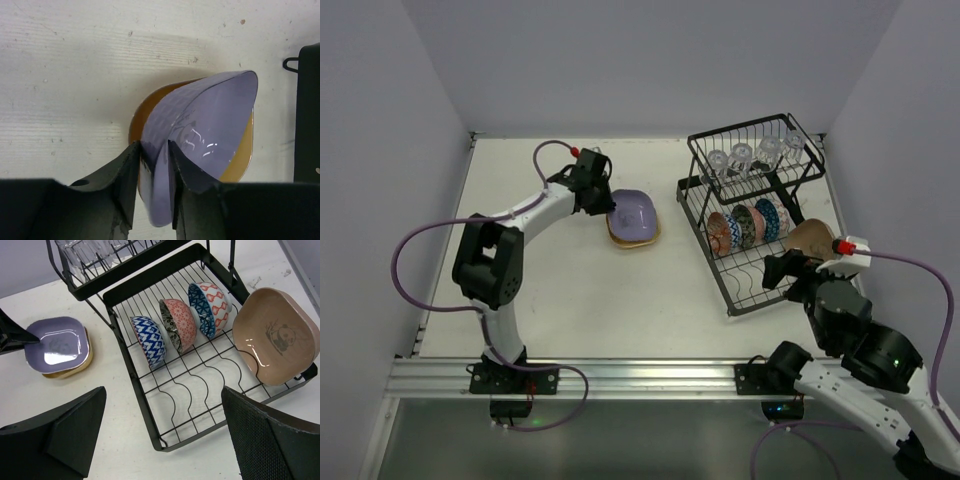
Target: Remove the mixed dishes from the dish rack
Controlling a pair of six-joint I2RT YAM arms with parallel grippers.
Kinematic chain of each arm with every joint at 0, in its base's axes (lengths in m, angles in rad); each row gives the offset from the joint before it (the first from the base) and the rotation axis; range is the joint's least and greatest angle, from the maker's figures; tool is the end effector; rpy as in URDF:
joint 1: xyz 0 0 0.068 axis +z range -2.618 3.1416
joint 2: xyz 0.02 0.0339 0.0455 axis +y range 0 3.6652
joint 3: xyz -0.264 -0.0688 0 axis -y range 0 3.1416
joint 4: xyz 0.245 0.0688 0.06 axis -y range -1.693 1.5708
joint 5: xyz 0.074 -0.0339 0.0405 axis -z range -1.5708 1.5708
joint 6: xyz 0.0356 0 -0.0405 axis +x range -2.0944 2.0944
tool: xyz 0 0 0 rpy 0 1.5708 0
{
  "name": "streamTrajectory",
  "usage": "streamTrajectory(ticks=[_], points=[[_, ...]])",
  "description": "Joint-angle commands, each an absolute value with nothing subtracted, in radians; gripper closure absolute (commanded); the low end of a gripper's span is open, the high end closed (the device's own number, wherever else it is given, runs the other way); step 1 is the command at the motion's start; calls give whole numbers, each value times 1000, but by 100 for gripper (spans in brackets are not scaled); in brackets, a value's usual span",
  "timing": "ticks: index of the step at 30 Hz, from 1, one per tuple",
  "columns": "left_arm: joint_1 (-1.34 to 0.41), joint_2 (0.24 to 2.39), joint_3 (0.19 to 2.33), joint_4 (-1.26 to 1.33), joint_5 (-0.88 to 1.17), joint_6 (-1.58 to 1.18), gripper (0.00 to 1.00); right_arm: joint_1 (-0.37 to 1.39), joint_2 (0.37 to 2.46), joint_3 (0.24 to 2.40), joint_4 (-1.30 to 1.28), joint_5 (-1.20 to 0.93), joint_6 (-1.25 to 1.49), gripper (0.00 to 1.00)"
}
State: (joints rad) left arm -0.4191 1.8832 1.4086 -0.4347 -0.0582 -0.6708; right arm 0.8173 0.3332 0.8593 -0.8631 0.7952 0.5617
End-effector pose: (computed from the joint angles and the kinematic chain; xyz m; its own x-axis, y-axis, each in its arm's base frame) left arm 0.3788 -0.1665 0.2197 -0.7969 -0.3244 -0.5097 -0.1554 0.9253 -0.3459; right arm 0.0498 0.0159 0.3421 -0.2179 0.3128 -0.9245 0.0785 0.9498 0.3029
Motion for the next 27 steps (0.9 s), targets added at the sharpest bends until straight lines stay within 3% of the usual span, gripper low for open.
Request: streamTrajectory(ticks=[1,3,4,10,19,27], points=[[-414,1858,1405,-422,-51,-672,66,821,388,870,-853,821,555,1],[-416,1827,1402,-422,-58,-670,54,821,413,874,-854,815,546,1],[-416,1800,1398,-422,-60,-669,42,819,443,877,-856,815,543,1],[-416,1672,1368,-440,-83,-657,16,769,570,893,-856,775,542,1],[-511,1244,1194,-567,-211,-597,0,456,827,1044,-854,537,305,1],[-581,855,1118,-773,-333,-486,0,448,900,1071,-896,730,121,1]])
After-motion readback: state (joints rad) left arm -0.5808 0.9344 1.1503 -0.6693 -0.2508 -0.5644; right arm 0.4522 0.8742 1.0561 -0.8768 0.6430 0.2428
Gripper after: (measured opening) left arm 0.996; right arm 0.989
